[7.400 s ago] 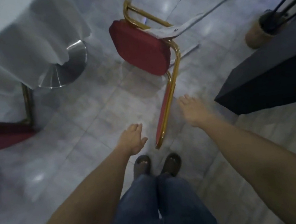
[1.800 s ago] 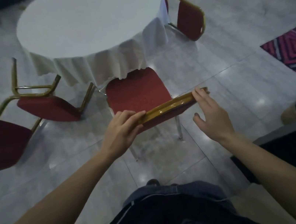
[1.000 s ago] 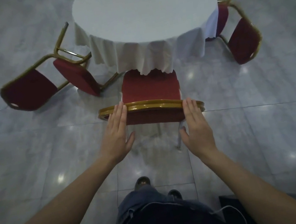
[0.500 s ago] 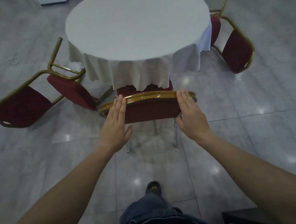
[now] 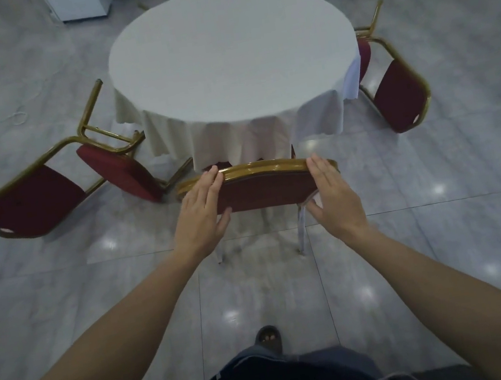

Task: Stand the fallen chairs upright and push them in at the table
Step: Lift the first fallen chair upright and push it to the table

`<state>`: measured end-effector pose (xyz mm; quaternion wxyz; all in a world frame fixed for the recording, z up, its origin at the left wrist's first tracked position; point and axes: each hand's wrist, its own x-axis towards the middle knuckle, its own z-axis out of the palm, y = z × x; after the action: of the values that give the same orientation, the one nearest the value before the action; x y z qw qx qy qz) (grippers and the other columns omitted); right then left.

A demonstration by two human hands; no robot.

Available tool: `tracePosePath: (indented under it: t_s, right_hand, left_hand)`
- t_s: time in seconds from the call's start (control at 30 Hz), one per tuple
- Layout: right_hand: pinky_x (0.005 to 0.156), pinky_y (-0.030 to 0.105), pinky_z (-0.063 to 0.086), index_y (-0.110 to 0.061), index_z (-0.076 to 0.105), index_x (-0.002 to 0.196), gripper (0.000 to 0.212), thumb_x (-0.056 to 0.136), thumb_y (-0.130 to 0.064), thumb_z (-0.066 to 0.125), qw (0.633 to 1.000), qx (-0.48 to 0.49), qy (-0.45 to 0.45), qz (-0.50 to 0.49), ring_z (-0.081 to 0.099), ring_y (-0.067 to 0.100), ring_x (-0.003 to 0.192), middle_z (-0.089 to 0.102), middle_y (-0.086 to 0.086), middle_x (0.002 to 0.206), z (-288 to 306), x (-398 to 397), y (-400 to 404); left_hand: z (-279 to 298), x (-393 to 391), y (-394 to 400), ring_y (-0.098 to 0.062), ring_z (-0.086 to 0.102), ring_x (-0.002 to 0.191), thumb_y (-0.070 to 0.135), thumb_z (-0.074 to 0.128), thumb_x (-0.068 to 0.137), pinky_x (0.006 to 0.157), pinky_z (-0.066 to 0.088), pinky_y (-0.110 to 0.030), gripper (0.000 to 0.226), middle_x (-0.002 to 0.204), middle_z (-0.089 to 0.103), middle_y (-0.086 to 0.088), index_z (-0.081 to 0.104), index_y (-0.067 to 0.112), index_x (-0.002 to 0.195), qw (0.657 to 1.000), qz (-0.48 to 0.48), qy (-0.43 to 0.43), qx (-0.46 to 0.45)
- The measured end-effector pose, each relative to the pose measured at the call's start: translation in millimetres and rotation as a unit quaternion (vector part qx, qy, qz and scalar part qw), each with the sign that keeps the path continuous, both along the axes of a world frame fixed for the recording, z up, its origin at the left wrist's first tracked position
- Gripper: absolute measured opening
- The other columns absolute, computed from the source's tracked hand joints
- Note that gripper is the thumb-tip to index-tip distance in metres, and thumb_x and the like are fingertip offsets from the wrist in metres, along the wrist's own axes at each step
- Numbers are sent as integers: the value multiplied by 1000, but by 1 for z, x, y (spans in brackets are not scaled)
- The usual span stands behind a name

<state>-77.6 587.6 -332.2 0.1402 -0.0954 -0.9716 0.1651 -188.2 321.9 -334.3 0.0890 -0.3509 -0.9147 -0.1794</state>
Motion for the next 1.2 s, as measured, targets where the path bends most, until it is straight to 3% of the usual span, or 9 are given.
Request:
tracePosePath:
  t_s: [0.07,0.13,0.23,0.33,0.47,0.67,0.9,1.2]
  right_hand:
    - [101,31,42,-14,39,144,65,86,-21,67,1000,9,26,-9,40,20,135,45,3,146,5,-6,4]
    - [89,34,49,-14,53,131,49,85,-21,68,999,15,46,-11,53,23,117,59,4,126,17,-17,9]
    - [68,29,40,-13,66,111,30,82,-18,72,1000,11,28,1,60,26,95,68,5,102,33,-32,23]
    - [64,27,33,-14,69,100,23,80,-24,74,998,35,-9,44,62,26,85,69,4,90,41,-38,41]
    - [63,27,33,-15,70,96,22,78,-26,77,995,43,-52,71,63,25,79,70,3,84,47,-39,67]
    - [67,32,43,-17,70,95,18,78,-22,76,995,25,-96,24,62,25,78,69,5,81,52,-32,101]
    - [70,33,45,-15,69,100,22,78,-17,75,995,32,-96,-8,63,26,83,70,6,88,45,-35,92]
    - [66,30,38,-15,70,99,23,78,-22,75,995,48,-91,1,62,29,84,70,8,86,49,-41,61]
  left_hand:
    - [7,-14,1,-24,44,131,31,56,92,107,36,-37,54,145,45,-5,39,15,141,999,-2,30,10]
    - [16,-32,-4,-27,54,114,31,53,94,95,42,-38,43,128,58,-5,46,17,134,1000,1,26,1]
    - [19,-47,-13,-29,57,99,33,48,96,82,48,-41,34,112,61,-6,51,17,127,1000,4,-9,-23]
    - [15,-45,-9,-30,56,93,35,45,96,78,50,-42,34,107,61,-8,54,13,121,999,11,0,-35]
    - [16,-36,9,-29,56,88,43,39,94,72,49,-41,41,103,61,-7,55,13,117,999,19,12,-46]
    - [26,-19,46,-28,55,96,39,48,95,71,53,-43,36,106,59,-8,55,13,119,998,-6,-13,-67]
    - [35,-30,39,-22,53,106,45,43,96,67,54,-44,39,114,56,-2,51,18,123,993,-17,-38,-112]
    - [33,-46,7,-21,52,102,45,43,96,67,52,-40,37,111,55,0,49,21,124,991,-17,-42,-124]
